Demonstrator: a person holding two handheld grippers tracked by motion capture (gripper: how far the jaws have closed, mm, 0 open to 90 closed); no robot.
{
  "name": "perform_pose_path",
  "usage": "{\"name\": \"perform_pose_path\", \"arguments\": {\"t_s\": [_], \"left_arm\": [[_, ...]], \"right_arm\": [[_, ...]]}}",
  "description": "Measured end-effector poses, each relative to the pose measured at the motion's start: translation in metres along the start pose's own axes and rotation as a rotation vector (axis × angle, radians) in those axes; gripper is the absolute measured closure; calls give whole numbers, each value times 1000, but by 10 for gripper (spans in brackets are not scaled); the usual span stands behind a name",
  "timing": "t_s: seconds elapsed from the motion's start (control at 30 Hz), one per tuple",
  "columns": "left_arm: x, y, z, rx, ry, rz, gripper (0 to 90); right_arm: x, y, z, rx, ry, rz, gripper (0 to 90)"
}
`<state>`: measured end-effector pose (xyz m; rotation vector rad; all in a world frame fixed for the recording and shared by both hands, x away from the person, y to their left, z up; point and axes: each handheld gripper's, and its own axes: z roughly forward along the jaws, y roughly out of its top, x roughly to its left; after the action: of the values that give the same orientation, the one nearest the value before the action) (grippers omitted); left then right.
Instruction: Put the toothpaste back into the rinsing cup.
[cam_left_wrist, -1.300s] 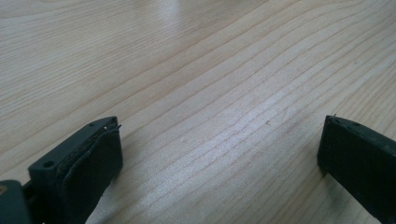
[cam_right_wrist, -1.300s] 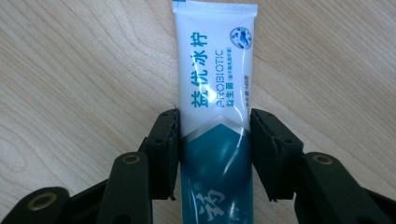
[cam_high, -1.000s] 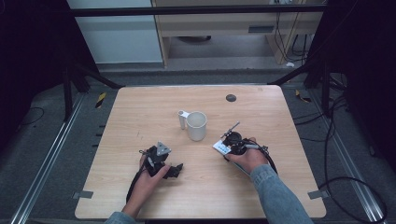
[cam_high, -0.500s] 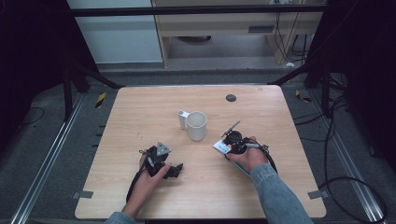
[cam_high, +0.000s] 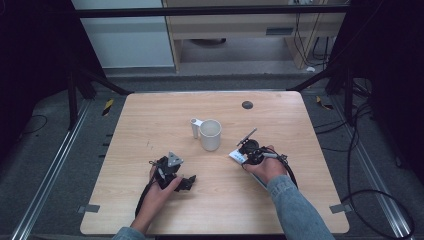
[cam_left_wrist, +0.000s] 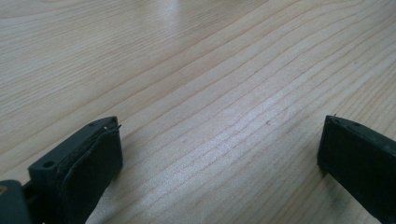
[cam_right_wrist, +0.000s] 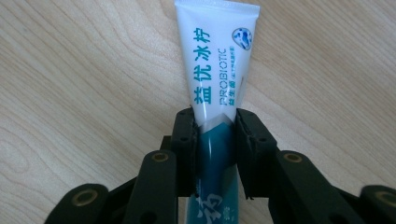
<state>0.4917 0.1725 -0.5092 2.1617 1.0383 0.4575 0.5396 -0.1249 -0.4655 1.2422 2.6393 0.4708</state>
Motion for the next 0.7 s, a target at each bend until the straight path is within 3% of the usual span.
{"name": "perform_pose_path", "arguments": {"t_s": [0.7], "left_arm": [[0, 0, 0, 0, 0, 0, 0]], "right_arm": [[-2, 1, -7, -3, -3, 13, 782]]}}
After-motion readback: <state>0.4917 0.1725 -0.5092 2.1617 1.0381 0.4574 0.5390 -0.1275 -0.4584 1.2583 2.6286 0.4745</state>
